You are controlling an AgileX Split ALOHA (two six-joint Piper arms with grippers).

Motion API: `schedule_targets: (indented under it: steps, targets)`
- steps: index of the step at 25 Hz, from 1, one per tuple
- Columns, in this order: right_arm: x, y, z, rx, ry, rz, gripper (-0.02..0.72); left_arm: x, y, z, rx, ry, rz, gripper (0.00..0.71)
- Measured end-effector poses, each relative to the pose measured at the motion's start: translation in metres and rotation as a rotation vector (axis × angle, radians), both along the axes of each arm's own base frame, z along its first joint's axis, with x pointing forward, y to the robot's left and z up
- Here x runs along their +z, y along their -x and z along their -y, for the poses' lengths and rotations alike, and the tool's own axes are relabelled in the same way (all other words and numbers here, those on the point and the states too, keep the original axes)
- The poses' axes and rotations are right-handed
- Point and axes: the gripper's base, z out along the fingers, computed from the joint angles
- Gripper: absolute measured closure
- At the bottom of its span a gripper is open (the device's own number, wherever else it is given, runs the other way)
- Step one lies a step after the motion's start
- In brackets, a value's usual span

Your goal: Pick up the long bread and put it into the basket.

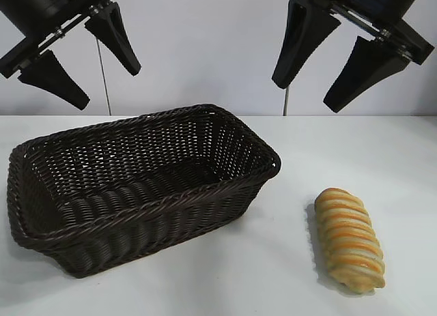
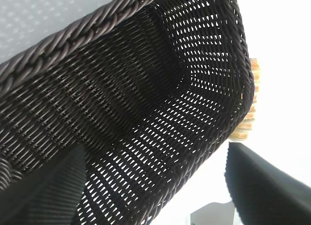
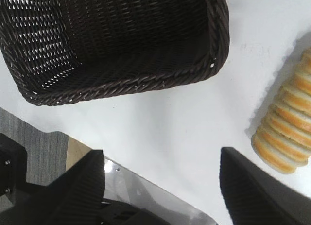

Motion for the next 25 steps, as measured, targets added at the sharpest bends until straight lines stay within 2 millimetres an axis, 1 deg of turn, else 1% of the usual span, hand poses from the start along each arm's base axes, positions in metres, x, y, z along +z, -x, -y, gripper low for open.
schedule_targets:
  steps: [15, 25]
  targets:
    - [0.0001, -0.0004, 0.0, -0.002, -0.001, 0.004, 0.241, 0.0001, -0.0005, 0.0, 0.004, 0.0, 0.004, 0.14]
    - [0.0001, -0.0004, 0.0, -0.002, -0.001, 0.004, 0.241, 0.0009, -0.0047, 0.0, 0.032, 0.006, 0.042, 0.14]
